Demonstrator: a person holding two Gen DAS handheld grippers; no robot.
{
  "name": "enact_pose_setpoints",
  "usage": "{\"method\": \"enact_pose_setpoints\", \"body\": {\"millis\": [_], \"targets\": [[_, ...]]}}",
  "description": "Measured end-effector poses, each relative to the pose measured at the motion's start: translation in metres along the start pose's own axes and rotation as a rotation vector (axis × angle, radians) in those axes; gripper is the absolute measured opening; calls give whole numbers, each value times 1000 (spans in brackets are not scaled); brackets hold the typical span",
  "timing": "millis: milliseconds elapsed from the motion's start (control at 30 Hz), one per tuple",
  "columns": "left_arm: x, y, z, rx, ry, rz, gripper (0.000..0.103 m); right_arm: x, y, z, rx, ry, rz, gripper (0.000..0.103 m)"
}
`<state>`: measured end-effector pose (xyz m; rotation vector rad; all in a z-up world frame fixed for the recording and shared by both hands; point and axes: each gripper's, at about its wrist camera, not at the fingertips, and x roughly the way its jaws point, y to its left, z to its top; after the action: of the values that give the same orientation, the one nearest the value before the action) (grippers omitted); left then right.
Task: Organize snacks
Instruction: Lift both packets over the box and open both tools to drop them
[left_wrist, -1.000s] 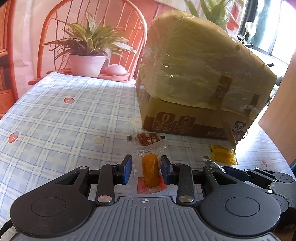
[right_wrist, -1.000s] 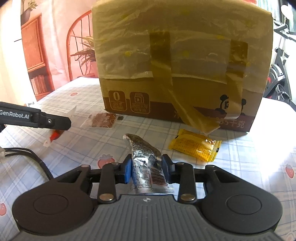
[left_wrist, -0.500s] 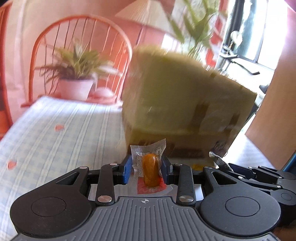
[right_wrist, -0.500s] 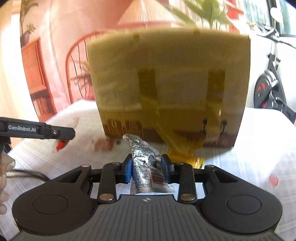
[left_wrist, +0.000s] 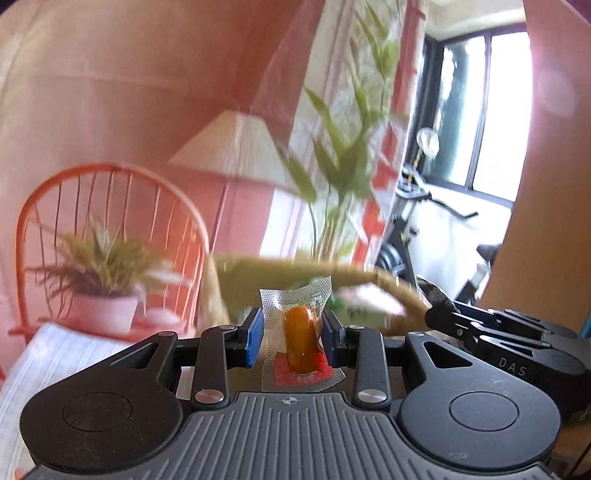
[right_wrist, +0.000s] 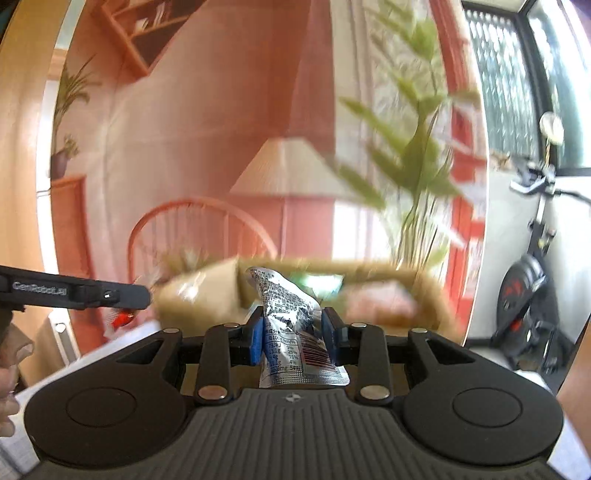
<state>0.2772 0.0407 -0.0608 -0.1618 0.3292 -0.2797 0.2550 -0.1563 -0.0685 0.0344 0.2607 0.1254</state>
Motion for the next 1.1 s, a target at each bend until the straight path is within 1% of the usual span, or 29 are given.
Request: {"method": "enact_pose_setpoints", "body": {"millis": [100, 233, 333, 500, 567, 600, 633, 667, 700, 800, 933, 1000, 1100], "targets": [[18, -4, 21, 22, -23, 9, 35, 19, -18, 18, 8, -20, -35, 34], [54, -10, 41, 41, -3, 8, 35, 46, -42, 29, 66, -12, -68, 34], [82, -9, 45, 51, 34, 18, 36, 63, -54, 28, 100, 12, -87, 34], [107, -1, 35, 62, 103, 12, 37, 78, -62, 15, 119, 54, -103, 35], [115, 2, 32, 57, 132, 10, 38, 80, -63, 10, 116, 68, -98, 40], [118, 4, 31, 50, 147, 6, 44, 81, -62, 8, 110, 72, -102, 44], [120, 6, 30, 44, 160, 6, 49, 82, -62, 6, 107, 75, -105, 50], [120, 9, 29, 39, 165, 18, 61, 82, -63, 4, 113, 78, -101, 53], [119, 11, 28, 35, 161, 29, 66, 80, -63, 3, 121, 77, -95, 58], [109, 21, 30, 22, 155, 20, 66, 73, -61, 1, 121, 65, -87, 70], [89, 27, 30, 52, 160, 3, 68, 63, -57, 1, 109, 61, -80, 71], [79, 29, 29, 75, 164, -7, 72, 53, -54, -1, 121, 43, -72, 71], [62, 38, 26, 86, 164, -7, 73, 34, -47, -7, 126, 15, -69, 73]]}}
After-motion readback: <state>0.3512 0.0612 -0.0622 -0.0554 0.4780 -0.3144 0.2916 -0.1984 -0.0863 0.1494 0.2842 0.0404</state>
